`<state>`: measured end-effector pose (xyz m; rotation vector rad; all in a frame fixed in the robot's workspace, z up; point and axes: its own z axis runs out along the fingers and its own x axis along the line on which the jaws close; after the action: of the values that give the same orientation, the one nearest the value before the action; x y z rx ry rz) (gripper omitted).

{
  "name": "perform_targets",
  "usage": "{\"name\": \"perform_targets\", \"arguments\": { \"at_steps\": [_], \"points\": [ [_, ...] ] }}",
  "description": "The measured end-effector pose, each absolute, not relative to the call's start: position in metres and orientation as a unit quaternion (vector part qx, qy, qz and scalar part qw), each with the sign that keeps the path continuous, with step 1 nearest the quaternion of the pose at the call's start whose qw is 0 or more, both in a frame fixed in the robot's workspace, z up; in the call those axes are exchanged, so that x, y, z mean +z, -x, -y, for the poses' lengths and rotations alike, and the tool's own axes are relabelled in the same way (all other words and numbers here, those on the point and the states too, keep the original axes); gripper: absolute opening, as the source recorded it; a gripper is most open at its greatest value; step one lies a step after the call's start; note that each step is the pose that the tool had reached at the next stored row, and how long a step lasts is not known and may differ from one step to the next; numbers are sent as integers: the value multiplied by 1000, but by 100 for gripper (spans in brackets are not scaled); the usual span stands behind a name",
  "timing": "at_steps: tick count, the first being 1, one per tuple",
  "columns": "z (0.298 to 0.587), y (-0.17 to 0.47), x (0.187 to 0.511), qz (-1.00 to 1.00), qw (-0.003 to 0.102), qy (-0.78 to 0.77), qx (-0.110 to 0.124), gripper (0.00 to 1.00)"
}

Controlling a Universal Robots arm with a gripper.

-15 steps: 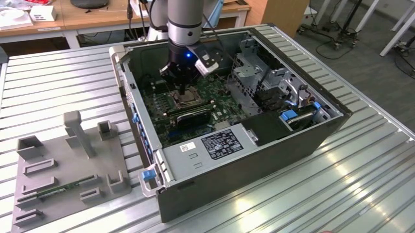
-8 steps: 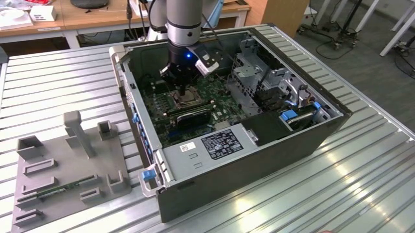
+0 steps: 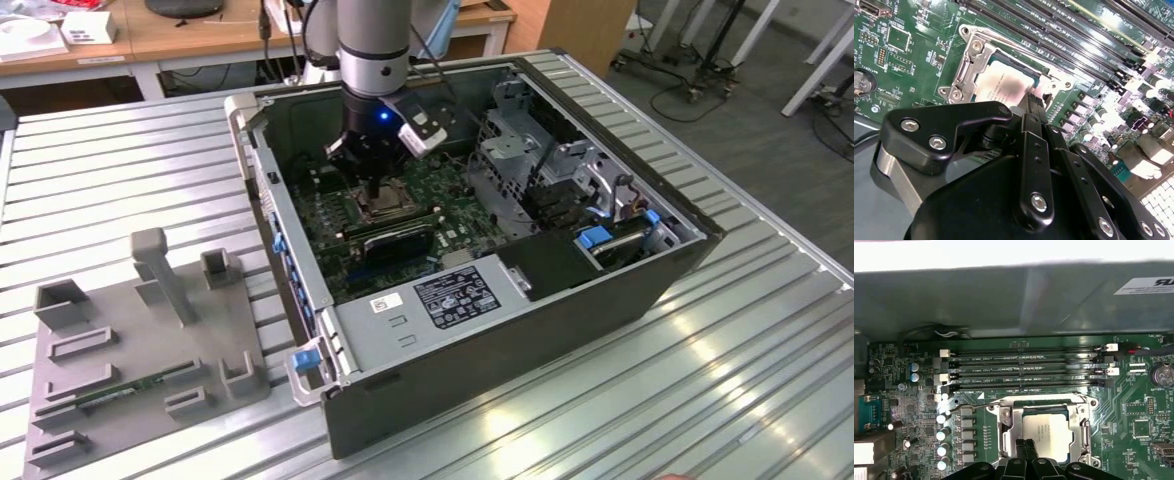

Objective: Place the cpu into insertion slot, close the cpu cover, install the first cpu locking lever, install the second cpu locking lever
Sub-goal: 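Close the cpu cover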

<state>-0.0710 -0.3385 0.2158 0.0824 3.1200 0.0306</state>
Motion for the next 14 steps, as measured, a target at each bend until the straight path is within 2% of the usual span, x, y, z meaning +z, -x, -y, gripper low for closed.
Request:
{"name": "perform_targets", "arguments": {
  "at_steps": [5,14],
  "points": [
    [338,76,213,-999,17,-26,10,11],
    [338,77,212,-999,18,-26,10,11]
  ]
}}
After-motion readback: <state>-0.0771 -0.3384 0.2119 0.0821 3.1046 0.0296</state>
